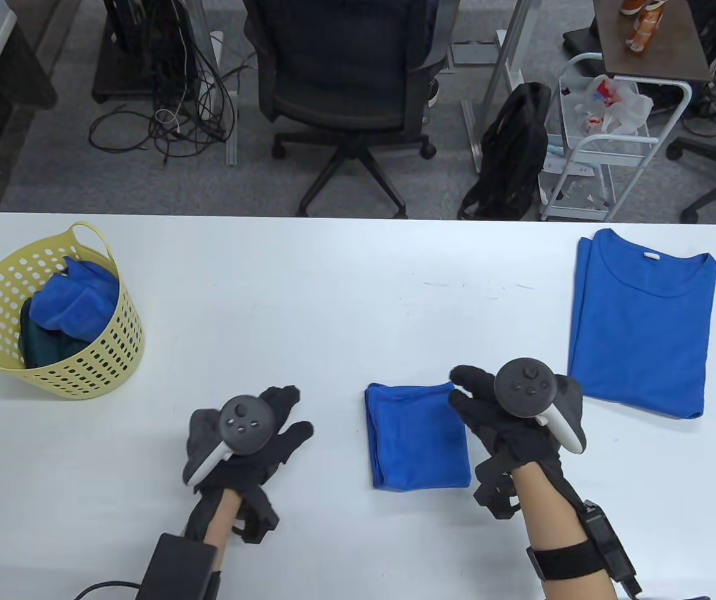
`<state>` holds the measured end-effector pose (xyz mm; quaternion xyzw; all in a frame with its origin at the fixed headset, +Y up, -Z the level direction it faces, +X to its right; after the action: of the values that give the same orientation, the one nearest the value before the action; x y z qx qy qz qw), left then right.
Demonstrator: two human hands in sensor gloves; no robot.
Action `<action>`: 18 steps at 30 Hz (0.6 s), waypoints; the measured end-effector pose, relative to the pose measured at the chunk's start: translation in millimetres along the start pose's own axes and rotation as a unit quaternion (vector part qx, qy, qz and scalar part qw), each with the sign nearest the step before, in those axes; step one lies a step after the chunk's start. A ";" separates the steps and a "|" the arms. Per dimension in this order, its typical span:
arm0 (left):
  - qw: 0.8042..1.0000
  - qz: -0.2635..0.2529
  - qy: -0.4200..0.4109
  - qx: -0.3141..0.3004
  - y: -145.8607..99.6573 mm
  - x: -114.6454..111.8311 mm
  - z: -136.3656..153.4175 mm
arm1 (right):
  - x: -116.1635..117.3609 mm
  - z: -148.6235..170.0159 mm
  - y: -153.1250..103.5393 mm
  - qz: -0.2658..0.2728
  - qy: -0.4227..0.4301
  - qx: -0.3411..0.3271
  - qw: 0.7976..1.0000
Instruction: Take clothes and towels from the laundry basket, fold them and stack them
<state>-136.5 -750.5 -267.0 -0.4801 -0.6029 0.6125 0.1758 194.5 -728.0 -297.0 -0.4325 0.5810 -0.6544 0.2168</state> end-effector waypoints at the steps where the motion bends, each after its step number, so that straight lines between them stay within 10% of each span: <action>1: 1.000 0.026 -0.009 0.003 18.9 -7.6 -10.3 | 8.9 8.8 7.9 -0.026 -0.005 0.027 0.999; 5: 0.995 0.094 -0.027 0.034 89.0 -49.6 -35.7 | 49.1 19.4 36.8 -0.078 -0.081 0.086 0.990; 8: 0.969 0.190 0.147 0.054 112.0 -77.2 -40.9 | 57.4 9.8 40.0 -0.060 -0.115 0.037 0.991; 18: 0.975 0.200 0.079 -0.057 103.9 -40.5 -55.0 | 18.3 -14.9 -3.7 -0.037 0.011 -0.180 0.983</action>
<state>-35.4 -773.2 -335.7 -0.6470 -0.5131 0.5597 0.0691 173.4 -733.0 -287.0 -0.4787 0.6752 -0.5515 0.1041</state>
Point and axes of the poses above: the tracker on the back of each hand, its own z axis roughly to the little-finger side, its own y axis roughly from the wrist to the fingertips, x = y × z, the point moved 4 cm from there along y, roughly from the wrist to the fingertips, and after that the axes turned 10 degrees about -x, right-handed, at the moved point
